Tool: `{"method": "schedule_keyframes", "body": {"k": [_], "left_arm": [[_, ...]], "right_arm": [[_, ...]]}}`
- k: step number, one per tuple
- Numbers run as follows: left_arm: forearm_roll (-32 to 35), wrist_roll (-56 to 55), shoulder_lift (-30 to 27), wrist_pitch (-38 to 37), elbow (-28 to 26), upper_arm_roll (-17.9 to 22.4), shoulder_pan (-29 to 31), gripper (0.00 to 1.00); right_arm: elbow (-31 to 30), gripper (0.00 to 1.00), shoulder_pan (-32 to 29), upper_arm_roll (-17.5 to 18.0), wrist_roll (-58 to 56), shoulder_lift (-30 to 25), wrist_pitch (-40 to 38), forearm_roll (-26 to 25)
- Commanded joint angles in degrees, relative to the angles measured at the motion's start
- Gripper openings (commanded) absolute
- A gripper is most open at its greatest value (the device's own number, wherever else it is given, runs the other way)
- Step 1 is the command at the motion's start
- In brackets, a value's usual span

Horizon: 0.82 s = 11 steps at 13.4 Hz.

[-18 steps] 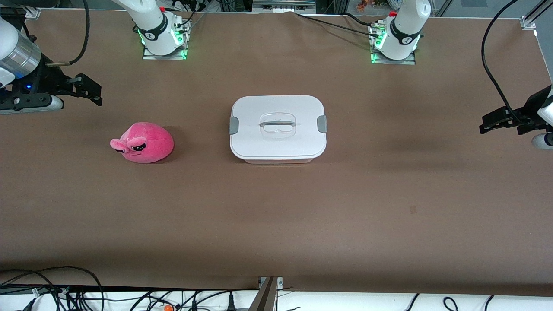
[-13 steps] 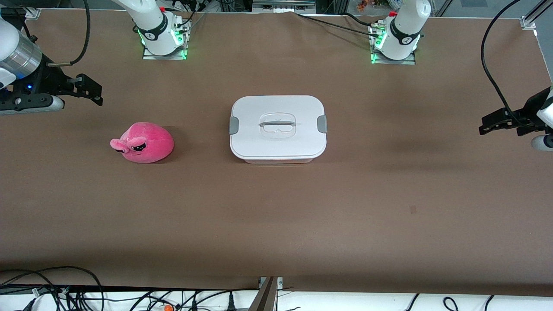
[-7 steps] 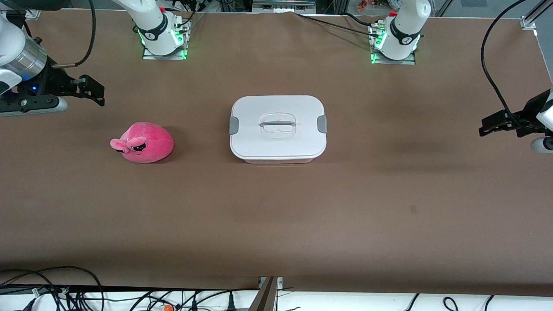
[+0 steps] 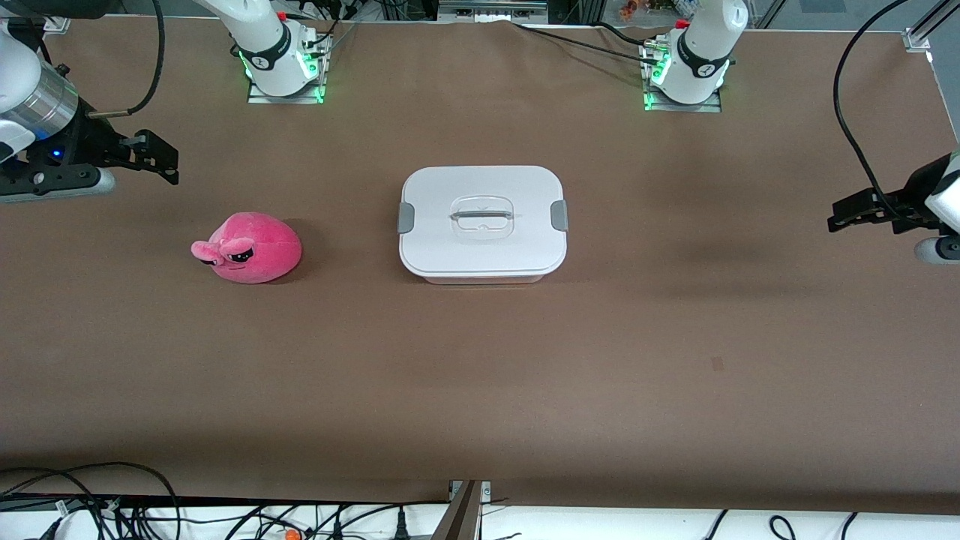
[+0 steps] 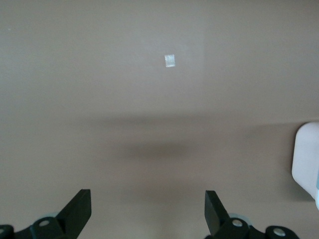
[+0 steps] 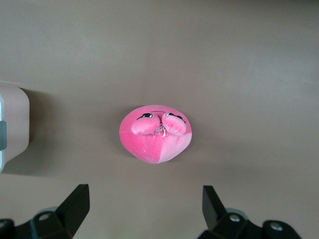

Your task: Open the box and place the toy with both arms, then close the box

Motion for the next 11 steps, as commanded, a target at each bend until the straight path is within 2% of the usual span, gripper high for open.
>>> {"method": "schedule_keyframes", "body": {"k": [1,9,11], "left_arm": [[-1.4,0.2,2.4,-1.6,1.6,-1.0,-4.4,1.0],[-3.4,0.5,6.6,-0.8,1.9,-2.2,-28.1,1.0],[-3.4,0.5,8.8,2.3,2.0,-2.6,-33.9,1.0]], "right_arm": [[0.7,1.0,-0.3,0.0,-1.5,-0.1,-1.1,-0.4],[0.9,1.0,-0.4,0.0,-0.8,0.3,0.2,0.1],[0.6,1.0,-0.3,0.2,-0.6,0.3,0.0,0.0]]}}
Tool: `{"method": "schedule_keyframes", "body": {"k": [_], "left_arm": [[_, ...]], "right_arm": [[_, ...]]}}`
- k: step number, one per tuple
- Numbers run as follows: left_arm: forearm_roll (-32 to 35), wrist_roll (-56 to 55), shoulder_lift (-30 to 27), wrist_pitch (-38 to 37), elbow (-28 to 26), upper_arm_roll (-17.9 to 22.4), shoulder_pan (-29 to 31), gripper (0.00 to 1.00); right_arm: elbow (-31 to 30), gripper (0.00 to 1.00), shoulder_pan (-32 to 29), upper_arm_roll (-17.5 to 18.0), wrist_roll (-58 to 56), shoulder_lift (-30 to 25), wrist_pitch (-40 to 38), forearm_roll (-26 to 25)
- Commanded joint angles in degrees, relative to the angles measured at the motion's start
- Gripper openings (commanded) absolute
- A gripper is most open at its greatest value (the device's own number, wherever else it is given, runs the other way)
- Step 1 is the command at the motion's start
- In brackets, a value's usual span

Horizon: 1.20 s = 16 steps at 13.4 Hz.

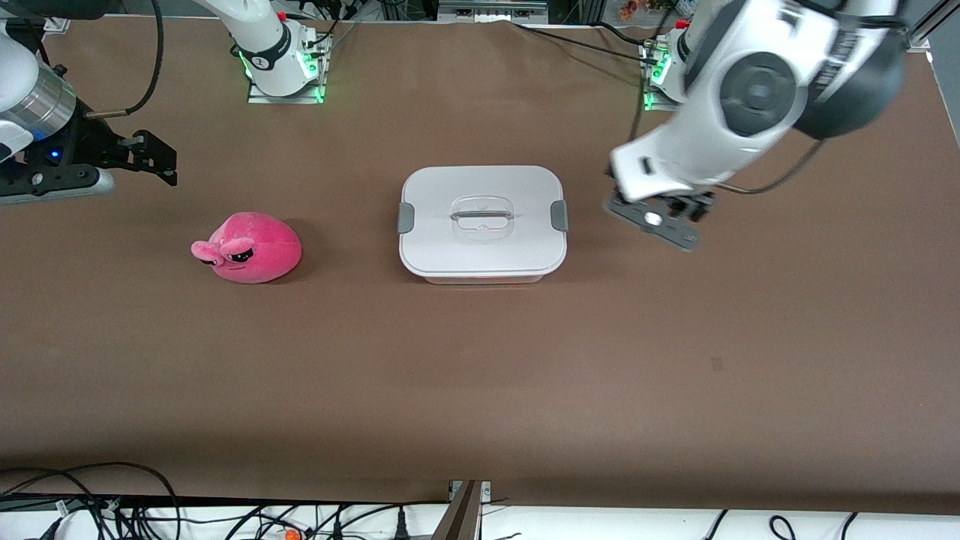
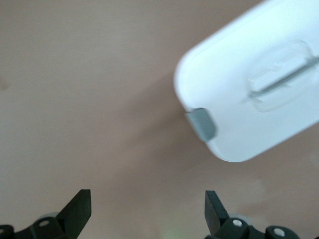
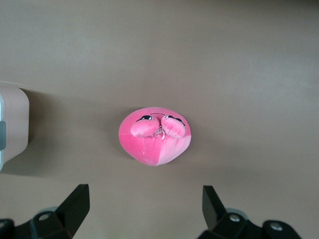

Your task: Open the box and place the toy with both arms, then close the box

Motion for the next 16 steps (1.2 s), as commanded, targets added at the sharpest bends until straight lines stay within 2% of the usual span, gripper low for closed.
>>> {"method": "schedule_keyframes", "body": {"k": [1,6,11,16], "left_arm": [[-0.9,0.8,3.7,4.3,1.9,0.7,-7.3,1.0],[-0.1,3.6,7.8,12.0,1.9,0.3,-13.8,1.0],[4.9,16.3,12.9,23.9,1.2,0.3,-18.1,1.0],[6.0,23.0,15.0,25.1,0.6,0.2,-19.3,1.0]], "right_arm": [[0.5,1.0,-0.3,0.3,-0.1,0.2,-0.4,0.0],[-1.2,1.0,-0.3,0.3,-0.1,0.4,0.3,0.4],[-2.2,1.0,-0.3,-0.1,-0.8,0.1,0.2,1.2],[-3.5,1.0,-0.4,-1.4,-0.7,-3.7,-0.7,6.5]]}}
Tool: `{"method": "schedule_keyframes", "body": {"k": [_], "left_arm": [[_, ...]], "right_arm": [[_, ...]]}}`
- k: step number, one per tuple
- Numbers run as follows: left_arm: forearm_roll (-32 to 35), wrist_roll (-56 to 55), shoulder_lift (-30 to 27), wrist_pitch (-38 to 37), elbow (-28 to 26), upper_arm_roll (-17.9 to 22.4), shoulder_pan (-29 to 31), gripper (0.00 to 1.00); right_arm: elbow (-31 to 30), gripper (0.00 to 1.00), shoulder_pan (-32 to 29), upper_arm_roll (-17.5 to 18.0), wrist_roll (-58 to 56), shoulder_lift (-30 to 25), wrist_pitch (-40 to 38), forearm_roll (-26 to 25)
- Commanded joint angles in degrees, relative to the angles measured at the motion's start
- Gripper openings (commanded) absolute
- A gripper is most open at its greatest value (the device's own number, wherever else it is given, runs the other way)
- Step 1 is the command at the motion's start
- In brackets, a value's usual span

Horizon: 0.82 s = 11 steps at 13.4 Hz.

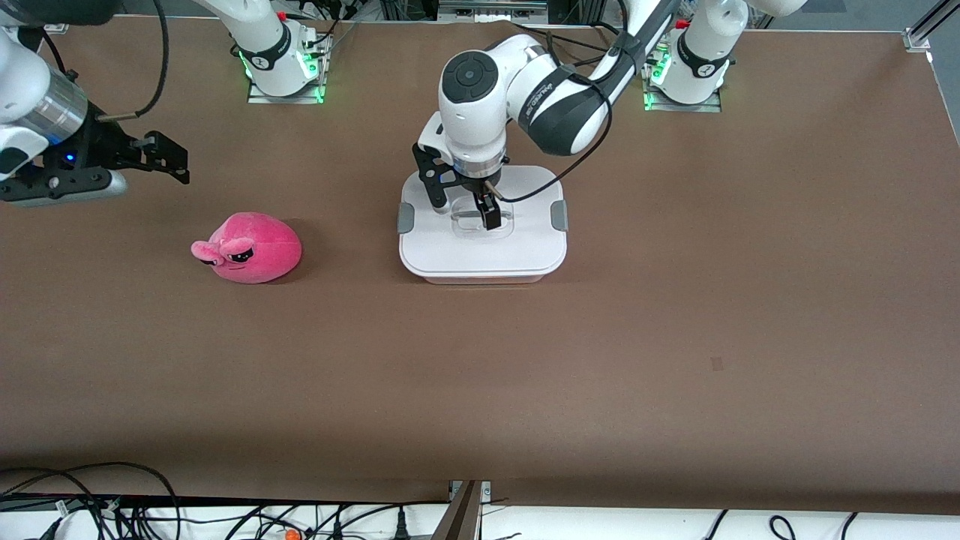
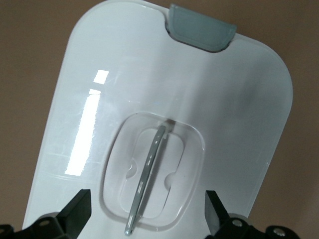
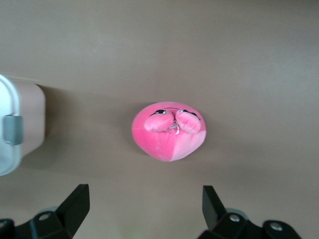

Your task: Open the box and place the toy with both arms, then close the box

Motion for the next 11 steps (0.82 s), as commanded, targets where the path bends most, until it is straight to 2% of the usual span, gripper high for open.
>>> {"method": "schedule_keyframes", "body": {"k": [1,7,9,10,11], "left_arm": [[1.0,5.5,0.5,0.1,0.5,0.6,-0.5,1.0],[4.3,7.4,1.4,2.8,-1.0,0.5,-0.5,1.0],[4.2,7.4,1.4,2.7,-0.9,0.5,-0.4,0.68],[4.3,7.9,1.3,2.6,-0.9,0.5,-0.5,0.28],[4.3,9.0,1.3,2.6,-0.9,0.5,-0.5,0.12]], "right_arm": [[-1.7,1.0,-0.3,-0.8,-0.7,-2.1,-0.6,2.2],[-2.8,1.0,-0.3,-1.7,-0.8,-1.9,0.4,2.0],[-3.0,1.0,-0.3,-1.8,-0.8,-2.0,0.3,1.7],[-3.1,1.0,-0.3,-1.8,-0.8,-2.0,0.3,1.7],[-3.1,1.0,-0.3,-1.8,-0.8,-2.0,0.4,1.6]]}}
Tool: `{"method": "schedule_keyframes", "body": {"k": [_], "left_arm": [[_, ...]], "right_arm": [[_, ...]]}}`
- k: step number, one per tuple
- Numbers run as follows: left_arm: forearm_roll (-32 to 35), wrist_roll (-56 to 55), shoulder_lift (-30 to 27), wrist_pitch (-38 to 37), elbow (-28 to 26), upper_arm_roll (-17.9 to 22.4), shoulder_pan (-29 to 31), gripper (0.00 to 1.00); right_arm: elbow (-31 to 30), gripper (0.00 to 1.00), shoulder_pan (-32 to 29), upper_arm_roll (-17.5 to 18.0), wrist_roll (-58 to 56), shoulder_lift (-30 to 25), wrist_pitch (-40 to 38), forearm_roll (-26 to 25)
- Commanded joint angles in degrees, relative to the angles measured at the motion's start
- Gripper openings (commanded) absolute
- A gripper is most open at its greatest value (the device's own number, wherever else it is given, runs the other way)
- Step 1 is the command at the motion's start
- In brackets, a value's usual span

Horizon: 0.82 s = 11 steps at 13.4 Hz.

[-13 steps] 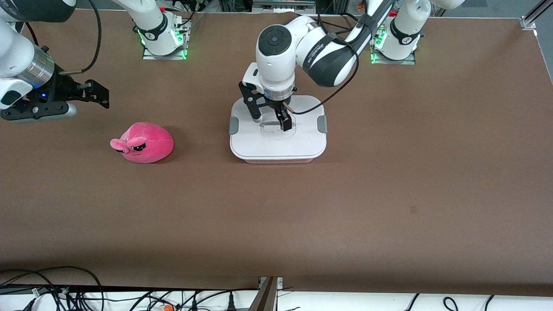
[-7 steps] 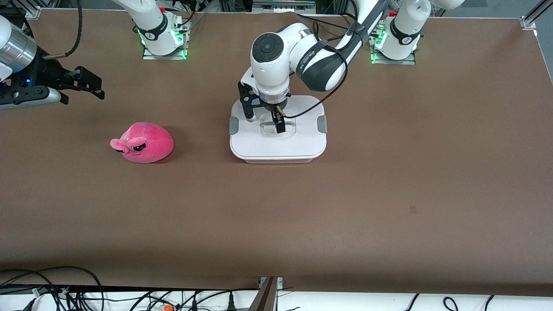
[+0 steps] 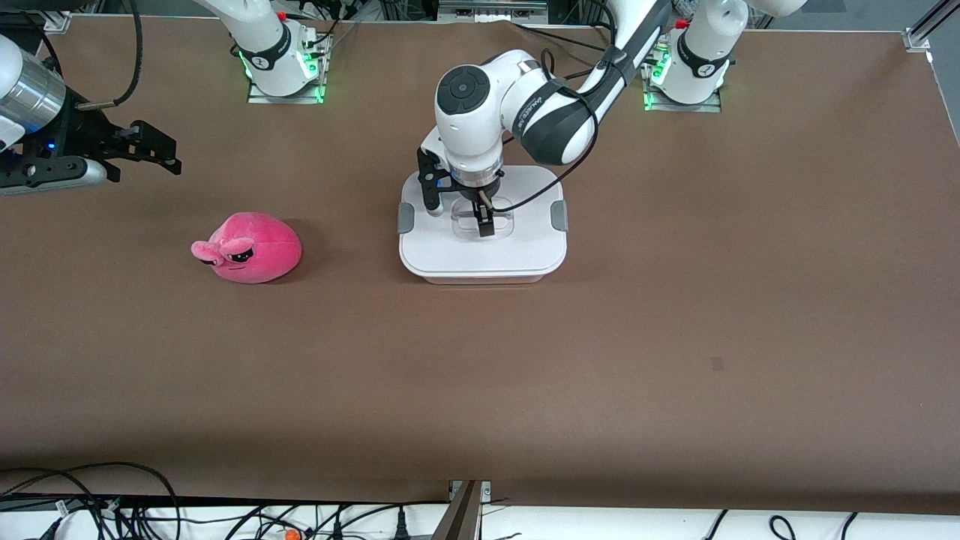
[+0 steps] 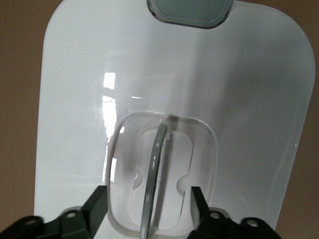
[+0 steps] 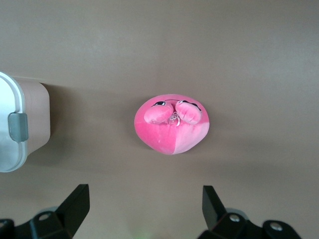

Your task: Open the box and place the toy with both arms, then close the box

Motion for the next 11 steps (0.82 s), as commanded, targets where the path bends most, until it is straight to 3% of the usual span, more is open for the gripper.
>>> {"method": "schedule_keyframes", "body": {"k": [1,3,7,11], "left_arm": [[1.4,3.4,-0.3,0.4,0.0,0.3,-0.4,0.1],[1.4,3.7,-0.8,-0.1,0.0,0.3,-0.4,0.0],[1.4,4.0,-1.9,-1.4,0.4,0.0,-0.4,0.0],[0.6,3.1,-3.5,-4.4,0.5,0.1,-0.4,0.0]], "right_arm": [[-0.8,1.0,-0.3,-0.1,-0.5,-0.6,0.7,0.4],[-2.3,1.0,-0.3,0.0,-0.3,-0.3,2.3,0.2],[-10.2,1.0,-0.3,-0.1,-0.2,-0.8,10.0,0.1],[-16.2,1.0,-0.3,0.1,-0.8,2.9,18.8,0.1]]}}
